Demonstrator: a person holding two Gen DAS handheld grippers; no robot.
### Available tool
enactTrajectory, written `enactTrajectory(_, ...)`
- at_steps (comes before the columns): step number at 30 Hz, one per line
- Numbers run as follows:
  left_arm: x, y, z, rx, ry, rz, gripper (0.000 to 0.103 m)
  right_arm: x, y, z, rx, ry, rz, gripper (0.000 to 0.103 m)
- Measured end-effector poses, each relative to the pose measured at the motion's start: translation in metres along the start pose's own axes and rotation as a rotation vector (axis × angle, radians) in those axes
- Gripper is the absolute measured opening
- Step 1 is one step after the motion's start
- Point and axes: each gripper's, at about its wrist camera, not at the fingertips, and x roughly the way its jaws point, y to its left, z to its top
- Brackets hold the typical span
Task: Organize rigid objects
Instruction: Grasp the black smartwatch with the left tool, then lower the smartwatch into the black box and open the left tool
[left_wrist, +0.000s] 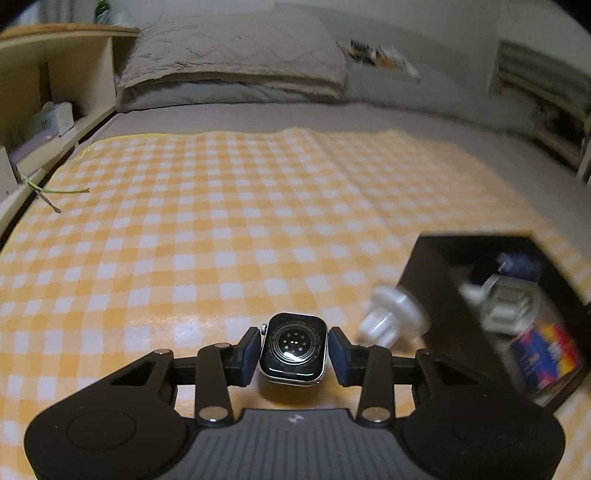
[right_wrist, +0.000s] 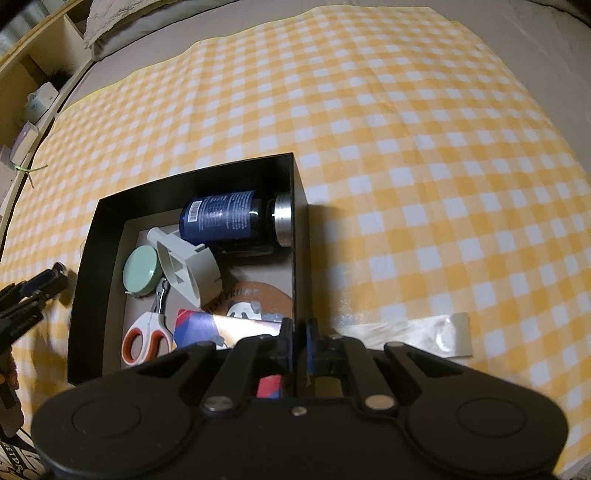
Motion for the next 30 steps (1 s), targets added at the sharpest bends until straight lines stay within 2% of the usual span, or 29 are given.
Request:
enactTrajectory(5,-0.019,-0.022,0.009,-0.030,-0.035,-0.102,0.041,0.000,-0.002,0.001,0.001,0.002,0.004,0.007)
enactTrajectory(10,-0.033,-0.057,0.013,0.019,-0.065,-0.199,0.041,0.000,-0.002,0.001,0.000,0.002,0.004,0.007)
enactTrajectory(15,-0.035,-0.096,0.007,0.122,-0.061,-0.260,0.041,0.000,-0.002,0.001,0.000,0.002,0.002,0.007)
enactTrajectory(24,-0.005,-0.150,-0.011,0.323,0.017,-0.238,0.041,-0.002,-0.003,0.001,-0.008,-0.001,0.003,0.007)
enactTrajectory(30,0.013,-0.157,-0.015,0.354,0.056,-0.230,0.041,-0.006,-0.004,0.000,-0.005,-0.007,0.011,0.007)
